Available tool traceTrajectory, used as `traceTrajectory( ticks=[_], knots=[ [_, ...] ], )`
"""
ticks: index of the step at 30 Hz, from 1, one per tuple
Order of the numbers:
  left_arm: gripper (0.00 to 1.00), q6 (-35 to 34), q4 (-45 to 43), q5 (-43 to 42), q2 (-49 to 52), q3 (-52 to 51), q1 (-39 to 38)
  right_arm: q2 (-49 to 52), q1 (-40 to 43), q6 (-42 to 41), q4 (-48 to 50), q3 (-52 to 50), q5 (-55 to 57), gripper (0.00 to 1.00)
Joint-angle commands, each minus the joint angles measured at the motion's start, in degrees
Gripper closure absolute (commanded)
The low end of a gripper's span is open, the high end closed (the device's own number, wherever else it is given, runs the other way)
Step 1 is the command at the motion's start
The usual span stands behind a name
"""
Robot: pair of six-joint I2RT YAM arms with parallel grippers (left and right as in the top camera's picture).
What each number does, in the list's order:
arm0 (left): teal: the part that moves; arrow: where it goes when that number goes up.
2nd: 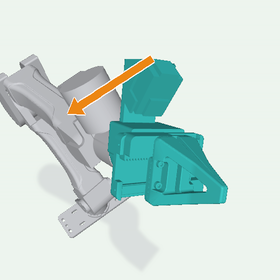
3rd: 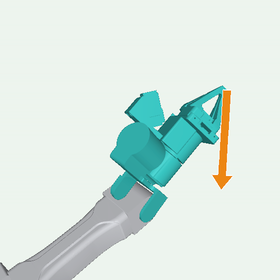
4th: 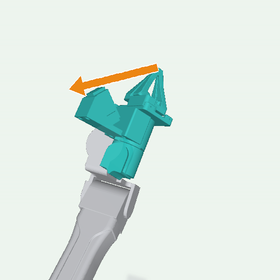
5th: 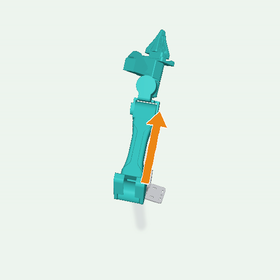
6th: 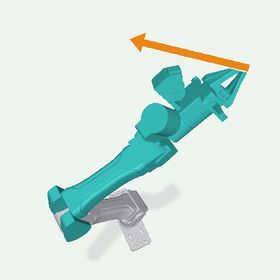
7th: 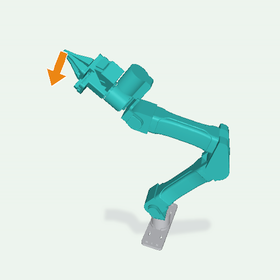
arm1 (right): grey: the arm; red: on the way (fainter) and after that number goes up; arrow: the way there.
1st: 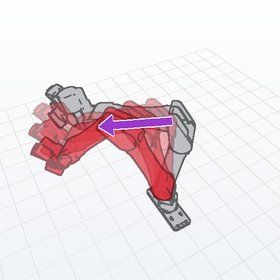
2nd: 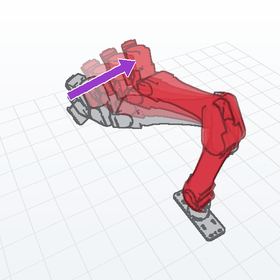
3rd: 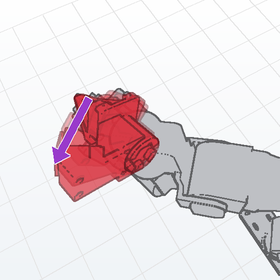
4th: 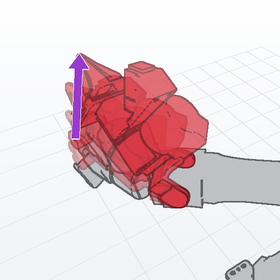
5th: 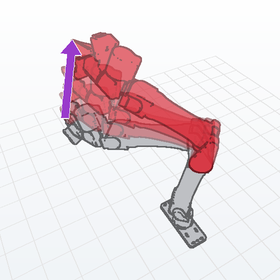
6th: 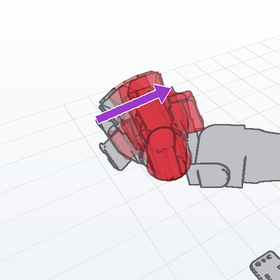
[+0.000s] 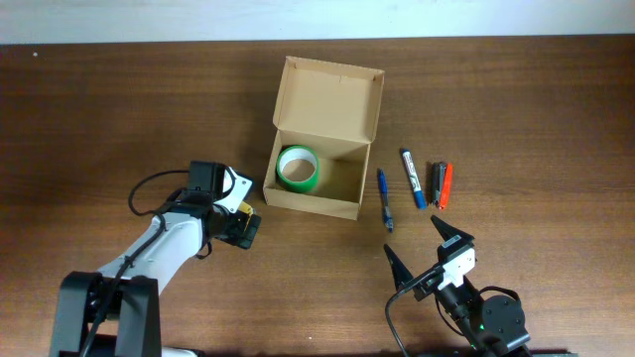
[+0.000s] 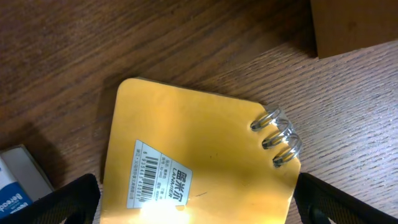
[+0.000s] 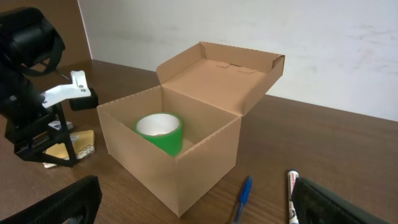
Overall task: Pack container
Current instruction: 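Lower the left gripper onto the yellow spiral notepad and grasp it, then lift the yellow notepad and carry it over the box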
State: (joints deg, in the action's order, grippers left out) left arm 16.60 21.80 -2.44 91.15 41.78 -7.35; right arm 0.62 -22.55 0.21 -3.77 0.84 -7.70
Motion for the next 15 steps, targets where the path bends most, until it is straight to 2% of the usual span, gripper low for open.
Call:
traceTrajectory(
  ticks=[1, 6, 7, 8, 15],
  knots=[
    [0.0, -1.0, 1.0, 0.0, 2.5, -1.2, 0.0, -0.5, -0.3, 0.2, 0.1, -0.5, 0.5, 0.01],
    [0.11, -1.0, 1.2, -0.4, 2.7, -1.2, 0.0, -0.5, -0.3, 0.2, 0.1, -0.5, 0.5, 0.01],
    [0.18, -1.0, 1.2, -0.3, 2.8, -1.2, 0.0, -0.5, -0.3, 0.2, 0.2, -0.5, 0.5, 0.01],
    [0.2, -1.0, 1.2, -0.3, 3.0, -1.2, 0.0, -0.5, -0.3, 0.2, 0.2, -0.5, 0.5, 0.01],
    [0.24, -1.0, 1.1, -0.2, 3.8, -1.2, 0.0, -0.5, -0.3, 0.2, 0.1, -0.5, 0.5, 0.01]
  ],
)
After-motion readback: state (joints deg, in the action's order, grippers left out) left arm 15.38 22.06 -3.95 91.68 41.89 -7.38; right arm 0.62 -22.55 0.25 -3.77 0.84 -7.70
